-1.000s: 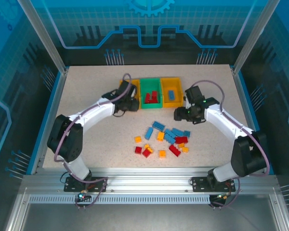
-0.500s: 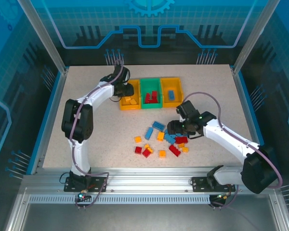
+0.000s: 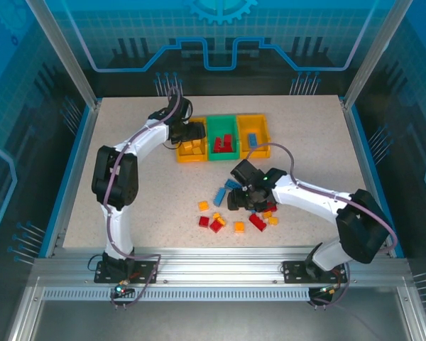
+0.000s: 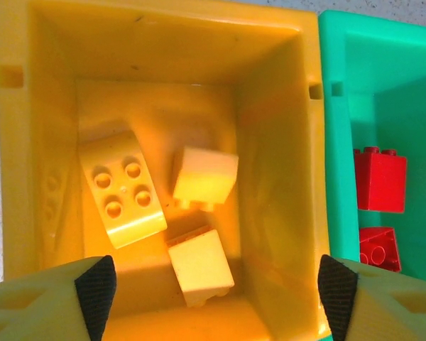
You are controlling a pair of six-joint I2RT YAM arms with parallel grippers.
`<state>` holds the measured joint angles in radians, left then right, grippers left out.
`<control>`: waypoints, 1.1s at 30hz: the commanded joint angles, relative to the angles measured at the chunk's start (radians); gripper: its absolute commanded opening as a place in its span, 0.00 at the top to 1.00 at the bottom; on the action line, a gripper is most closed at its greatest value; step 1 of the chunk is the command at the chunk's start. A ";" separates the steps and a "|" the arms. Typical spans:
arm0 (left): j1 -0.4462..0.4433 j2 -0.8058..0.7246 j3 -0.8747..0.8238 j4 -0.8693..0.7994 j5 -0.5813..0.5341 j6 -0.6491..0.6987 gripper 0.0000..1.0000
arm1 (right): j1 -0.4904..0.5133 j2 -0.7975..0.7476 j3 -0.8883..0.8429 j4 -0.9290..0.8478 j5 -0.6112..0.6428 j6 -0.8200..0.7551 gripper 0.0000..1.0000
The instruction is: Sort the legos into containers by color
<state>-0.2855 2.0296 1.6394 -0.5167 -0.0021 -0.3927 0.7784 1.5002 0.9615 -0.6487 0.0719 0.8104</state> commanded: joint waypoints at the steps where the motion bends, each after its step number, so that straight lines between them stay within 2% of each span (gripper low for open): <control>1: -0.007 -0.103 -0.049 0.020 0.009 -0.005 0.15 | 0.019 0.034 0.037 0.004 0.014 0.063 0.29; 4: -0.019 -0.161 -0.097 0.036 -0.002 0.001 0.02 | 0.032 0.060 0.050 0.006 0.003 0.068 0.29; 12: -0.042 -0.316 -0.247 0.065 -0.030 0.011 0.01 | 0.127 0.058 0.053 -0.109 0.016 0.085 0.29; 17: -0.044 -0.368 -0.315 0.069 -0.030 0.006 0.01 | 0.171 0.057 0.014 -0.114 0.006 0.136 0.35; 21: -0.045 -0.395 -0.360 0.072 -0.028 0.004 0.01 | 0.203 0.054 -0.003 -0.135 0.028 0.174 0.35; 33: -0.053 -0.444 -0.440 0.080 -0.037 -0.005 0.01 | 0.214 0.125 -0.028 -0.109 0.044 0.189 0.37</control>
<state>-0.3317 1.6279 1.2213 -0.4526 -0.0208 -0.3939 0.9813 1.5909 0.9363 -0.7406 0.0872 0.9848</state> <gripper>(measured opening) 0.987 0.638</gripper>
